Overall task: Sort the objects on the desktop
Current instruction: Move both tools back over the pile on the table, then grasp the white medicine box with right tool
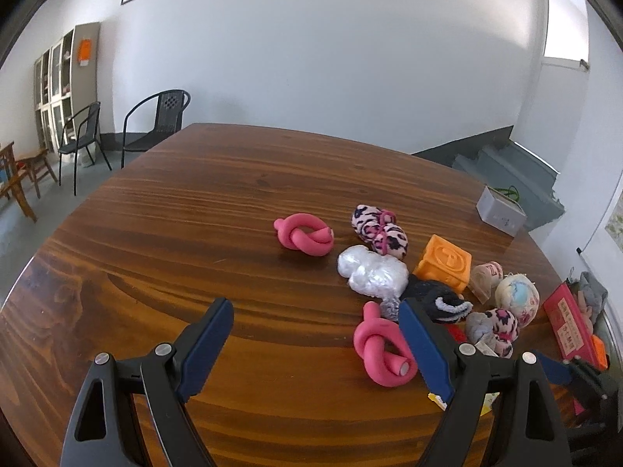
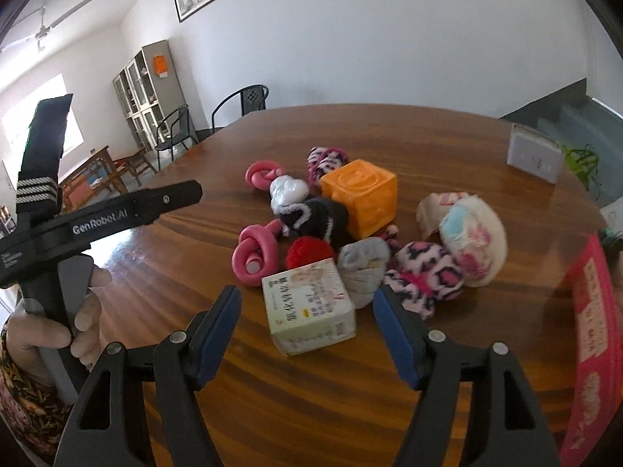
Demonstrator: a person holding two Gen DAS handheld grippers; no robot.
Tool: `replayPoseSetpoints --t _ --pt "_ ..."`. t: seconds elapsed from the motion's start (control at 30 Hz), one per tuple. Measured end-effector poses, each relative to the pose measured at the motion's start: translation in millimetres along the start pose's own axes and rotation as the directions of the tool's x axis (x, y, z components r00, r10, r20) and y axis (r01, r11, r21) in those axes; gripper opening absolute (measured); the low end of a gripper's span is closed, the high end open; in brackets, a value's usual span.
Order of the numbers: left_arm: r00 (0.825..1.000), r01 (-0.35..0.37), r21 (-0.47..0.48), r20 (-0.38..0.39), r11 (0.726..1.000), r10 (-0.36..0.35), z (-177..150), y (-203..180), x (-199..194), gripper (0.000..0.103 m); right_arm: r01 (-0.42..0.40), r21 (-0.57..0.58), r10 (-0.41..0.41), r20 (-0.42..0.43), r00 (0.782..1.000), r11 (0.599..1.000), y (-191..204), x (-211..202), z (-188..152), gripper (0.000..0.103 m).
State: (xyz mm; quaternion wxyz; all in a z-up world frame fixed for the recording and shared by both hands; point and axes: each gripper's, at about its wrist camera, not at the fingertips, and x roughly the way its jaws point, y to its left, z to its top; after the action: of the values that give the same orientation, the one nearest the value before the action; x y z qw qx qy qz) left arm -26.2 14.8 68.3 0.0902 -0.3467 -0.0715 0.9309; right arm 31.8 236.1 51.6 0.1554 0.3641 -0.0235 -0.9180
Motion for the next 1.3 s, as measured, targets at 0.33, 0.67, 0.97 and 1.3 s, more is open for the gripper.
replayPoseSetpoints --t 0.33,0.67,0.97,1.3 --pt "1.000 0.004 0.027 -0.030 1.000 -0.003 -5 -4 8 0.088 0.035 -0.050 -0.036 -0.006 0.999 0.998 14 19 9 0.074" --pt "0.999 0.002 0.037 -0.054 0.999 0.000 -8 -6 14 0.088 0.095 -0.072 -0.097 -0.025 0.995 0.993 10 27 3 0.074" --pt "0.998 0.019 0.047 -0.069 0.999 -0.016 -10 -8 16 0.088 0.066 -0.059 -0.069 -0.052 0.996 0.996 11 29 1 0.060" --pt "0.993 0.038 0.083 -0.116 0.996 -0.028 -20 -21 30 0.088 0.116 -0.072 -0.114 0.032 0.993 0.991 18 -15 -2 0.059"
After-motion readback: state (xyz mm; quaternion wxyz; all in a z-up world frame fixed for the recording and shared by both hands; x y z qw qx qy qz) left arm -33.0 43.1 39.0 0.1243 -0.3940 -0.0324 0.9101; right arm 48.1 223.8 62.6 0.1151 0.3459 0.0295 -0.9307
